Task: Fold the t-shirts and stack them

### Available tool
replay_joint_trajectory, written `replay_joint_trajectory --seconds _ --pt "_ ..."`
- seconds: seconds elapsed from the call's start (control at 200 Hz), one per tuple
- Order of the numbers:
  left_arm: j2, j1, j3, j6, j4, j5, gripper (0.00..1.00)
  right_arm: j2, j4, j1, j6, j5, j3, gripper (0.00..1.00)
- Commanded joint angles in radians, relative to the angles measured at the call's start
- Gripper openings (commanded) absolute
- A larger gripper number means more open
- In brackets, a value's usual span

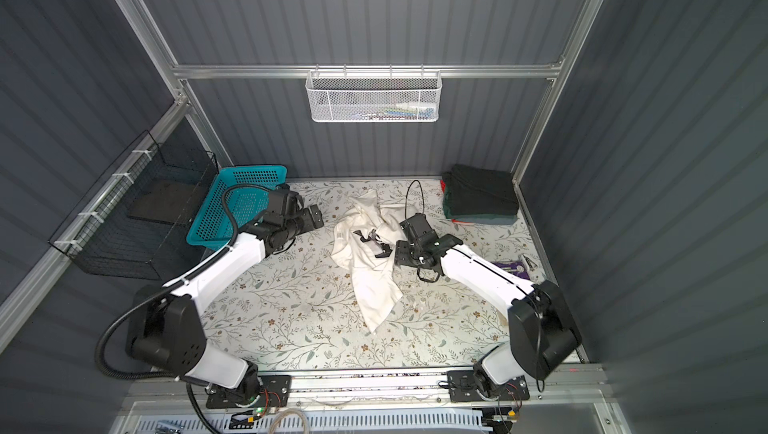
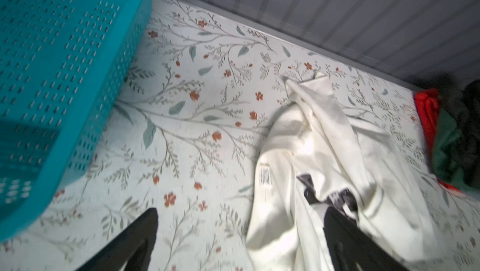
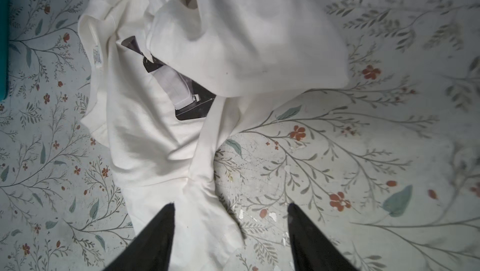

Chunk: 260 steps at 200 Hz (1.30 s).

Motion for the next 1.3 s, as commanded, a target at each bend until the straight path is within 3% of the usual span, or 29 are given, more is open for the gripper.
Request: replay_joint_trajectory --seconds 0.0,0.2,0.31,0.545,0.86,0.99,1.065,1.216,1.296 --pt "-0.102 -0.091 -0.124 -0.067 -0.020 -0.017 1.00 0.083 0.076 0.000 -0.028 -0.105 0.033 0.63" --pt "-0.173 -0.217 -0.279 -0.173 0.012 0.103 1.00 0.253 0.113 -0.015 -0.055 -0.068 0.101 0.62" --pt "-0.152 -0.274 -0.319 -0.198 0.027 0.109 1.00 0.327 0.131 -0.044 -0.067 -0.088 0.140 0.56" --pt "-0.082 -0.368 -0.347 -0.208 0.114 0.172 0.95 0.376 0.113 -0.087 -0.062 -0.023 0.182 0.57" --pt "0.041 -0.438 -0.308 -0.202 0.150 0.184 0.94 0.408 0.141 -0.117 -0.078 0.019 0.198 0.30" --pt "0.090 -0.477 -0.279 -0.189 0.131 0.185 0.94 0.410 0.157 -0.119 -0.101 0.004 0.210 0.30" --pt "0.107 -0.494 -0.273 -0.189 0.120 0.183 0.94 0.405 0.159 -0.120 -0.105 -0.009 0.216 0.38" --pt "0.130 -0.516 -0.272 -0.190 0.114 0.174 0.93 0.390 0.164 -0.119 -0.090 -0.071 0.217 0.38" --pt "0.157 -0.523 -0.264 -0.187 0.119 0.178 0.91 0.393 0.172 -0.120 -0.085 -0.072 0.216 0.44"
